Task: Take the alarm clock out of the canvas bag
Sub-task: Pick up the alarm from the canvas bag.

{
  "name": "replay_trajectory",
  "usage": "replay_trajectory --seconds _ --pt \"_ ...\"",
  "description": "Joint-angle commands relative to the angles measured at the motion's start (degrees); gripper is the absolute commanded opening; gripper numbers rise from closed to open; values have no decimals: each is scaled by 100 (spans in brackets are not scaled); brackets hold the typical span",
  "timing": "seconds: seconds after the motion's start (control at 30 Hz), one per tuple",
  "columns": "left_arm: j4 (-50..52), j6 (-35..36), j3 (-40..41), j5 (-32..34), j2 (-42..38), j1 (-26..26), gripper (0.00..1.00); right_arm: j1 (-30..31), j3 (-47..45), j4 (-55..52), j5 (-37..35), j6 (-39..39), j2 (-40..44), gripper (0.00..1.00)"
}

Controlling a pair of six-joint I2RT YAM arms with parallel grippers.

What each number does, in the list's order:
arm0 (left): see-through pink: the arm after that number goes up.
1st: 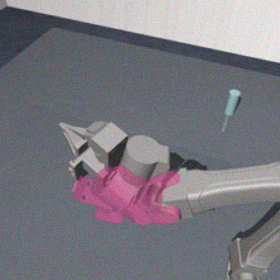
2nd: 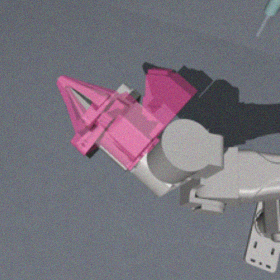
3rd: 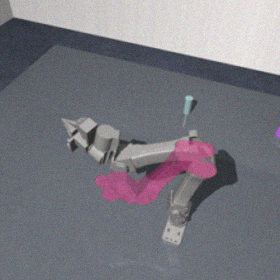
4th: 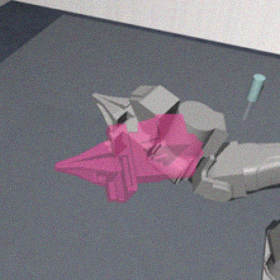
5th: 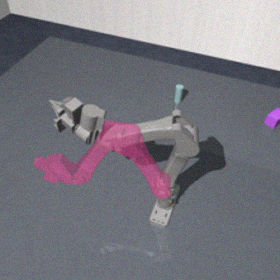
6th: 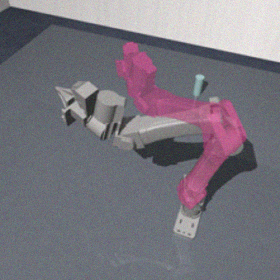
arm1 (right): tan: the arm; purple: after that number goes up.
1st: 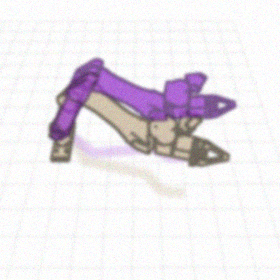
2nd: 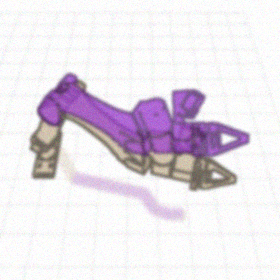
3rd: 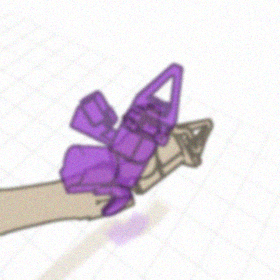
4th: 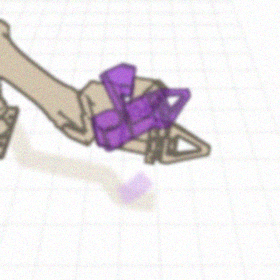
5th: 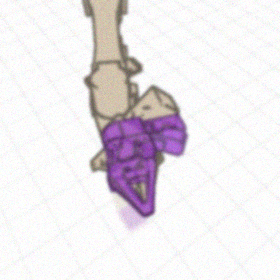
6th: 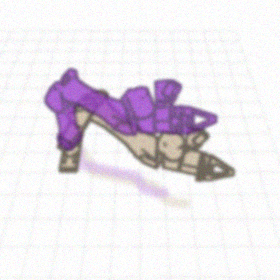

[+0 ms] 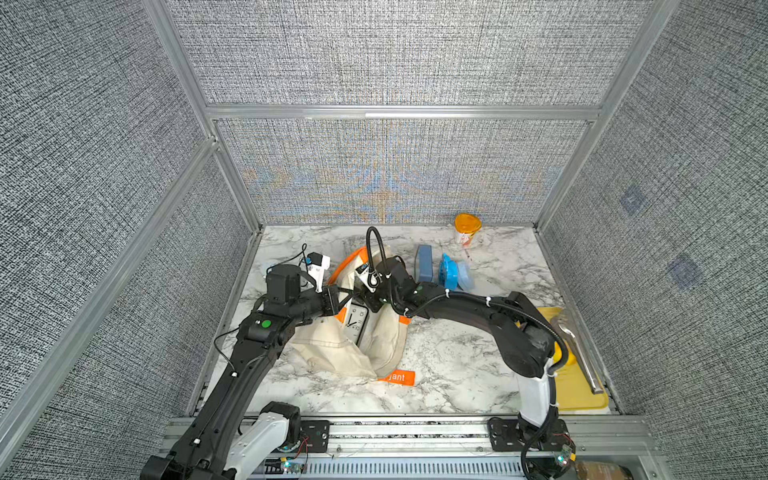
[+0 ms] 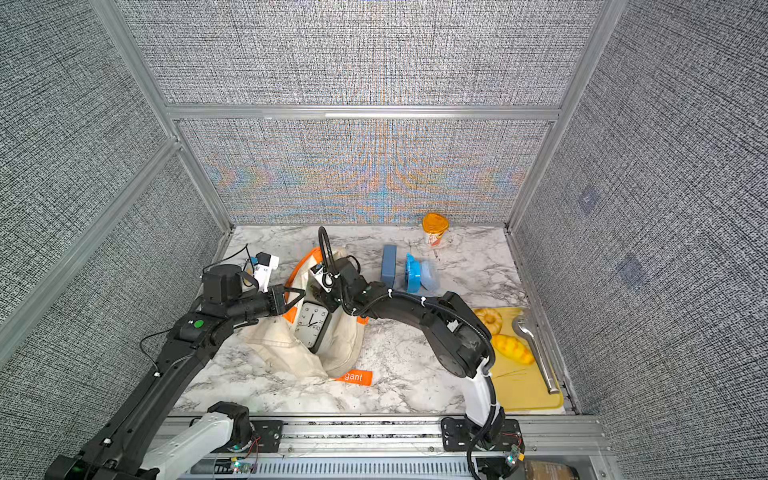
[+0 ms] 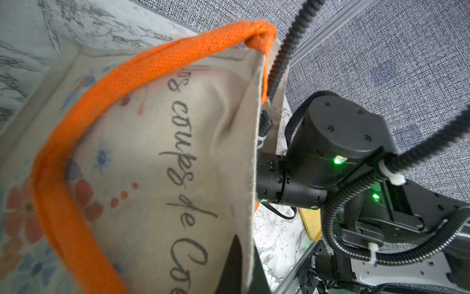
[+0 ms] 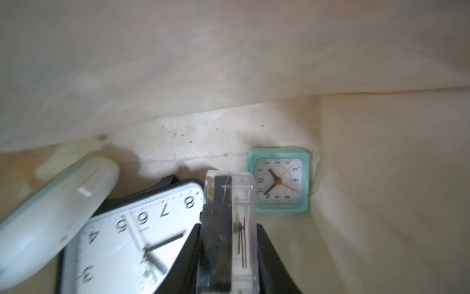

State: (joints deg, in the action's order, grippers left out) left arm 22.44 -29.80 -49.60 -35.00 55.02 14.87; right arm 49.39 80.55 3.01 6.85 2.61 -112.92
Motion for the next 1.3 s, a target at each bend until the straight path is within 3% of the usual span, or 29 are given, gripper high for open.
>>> replay_trajectory --seconds 0.0,0.4,0.8,1.0,1.27 --pt "-268 -116 7 44 -65 -20 2 147 -222 69 -76 29 457 29" --pt "387 -274 -138 812 -448 -210 2 642 -994 -900 -290 -361 2483 30" --pt "1199 -83 -1016 1147 -345 -238 2 651 -853 -1050 -21 -119 2341 30" --pt "1735 41 -1133 1927 -307 -304 2 651 -535 -1181 -130 -123 2671 30" --pt "1815 -187 -982 2763 -387 -607 2 580 -685 -1701 -1000 -566 3695 30"
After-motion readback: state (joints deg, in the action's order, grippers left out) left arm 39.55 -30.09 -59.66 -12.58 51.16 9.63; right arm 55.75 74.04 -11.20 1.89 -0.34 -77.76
